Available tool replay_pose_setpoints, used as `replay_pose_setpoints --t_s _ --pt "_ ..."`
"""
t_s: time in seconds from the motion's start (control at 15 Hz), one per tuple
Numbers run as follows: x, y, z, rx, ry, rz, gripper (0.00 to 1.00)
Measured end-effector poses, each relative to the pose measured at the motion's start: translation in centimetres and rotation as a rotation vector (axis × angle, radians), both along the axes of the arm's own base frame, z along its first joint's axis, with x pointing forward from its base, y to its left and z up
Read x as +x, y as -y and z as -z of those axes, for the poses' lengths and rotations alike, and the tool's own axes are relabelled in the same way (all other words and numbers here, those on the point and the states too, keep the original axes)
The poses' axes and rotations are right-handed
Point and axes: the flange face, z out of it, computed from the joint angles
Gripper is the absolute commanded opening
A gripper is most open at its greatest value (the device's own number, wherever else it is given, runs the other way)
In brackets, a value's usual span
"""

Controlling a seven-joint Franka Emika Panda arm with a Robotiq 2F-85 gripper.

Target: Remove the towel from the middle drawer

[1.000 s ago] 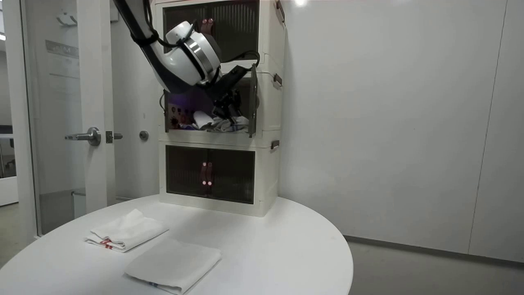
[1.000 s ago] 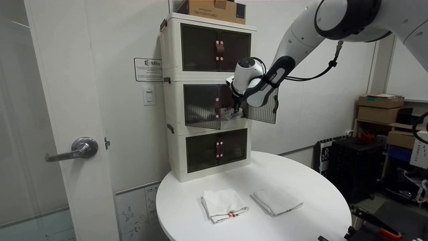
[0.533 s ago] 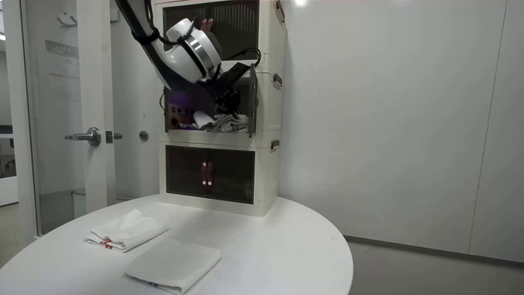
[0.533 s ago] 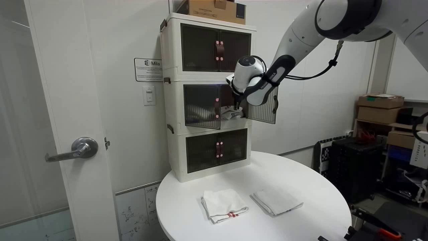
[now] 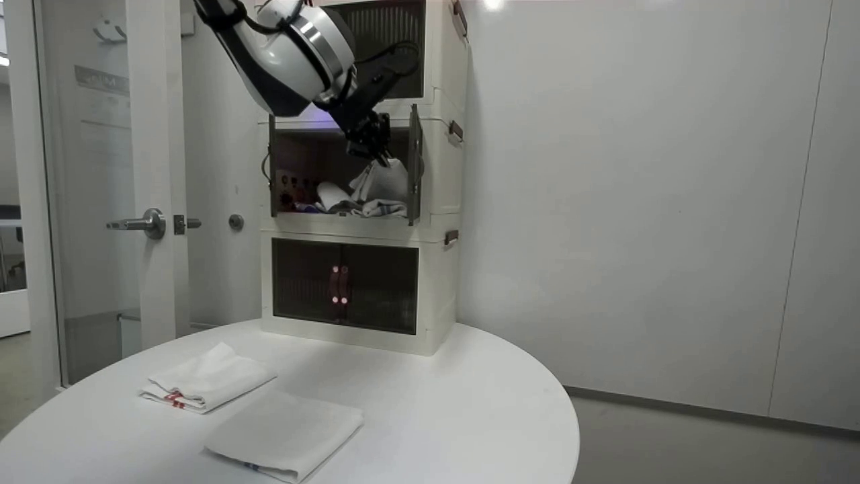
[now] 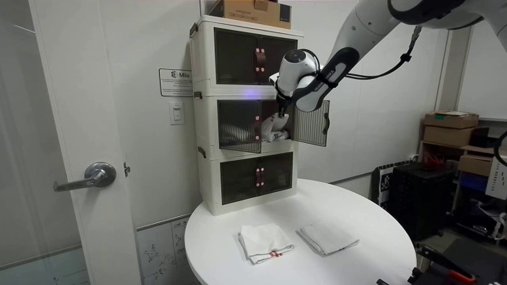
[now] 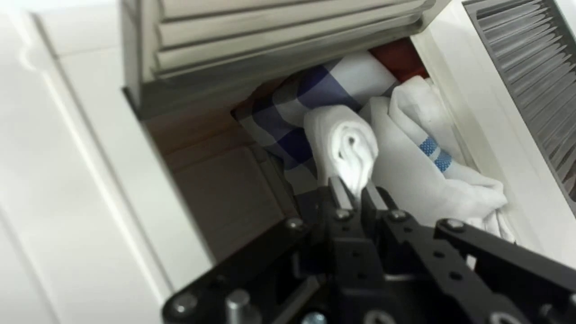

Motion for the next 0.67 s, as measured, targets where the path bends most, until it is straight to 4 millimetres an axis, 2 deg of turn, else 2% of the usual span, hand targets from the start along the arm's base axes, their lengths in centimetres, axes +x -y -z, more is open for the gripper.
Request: replay_pose_setpoints --t_s 0.4,0.67 --pt "-4.9 -2.3 -4.6 -0.037 -0.106 0.134 0.05" --pt "-8.1 -4.9 -6.3 -0.076 -0.205 0.21 0.05"
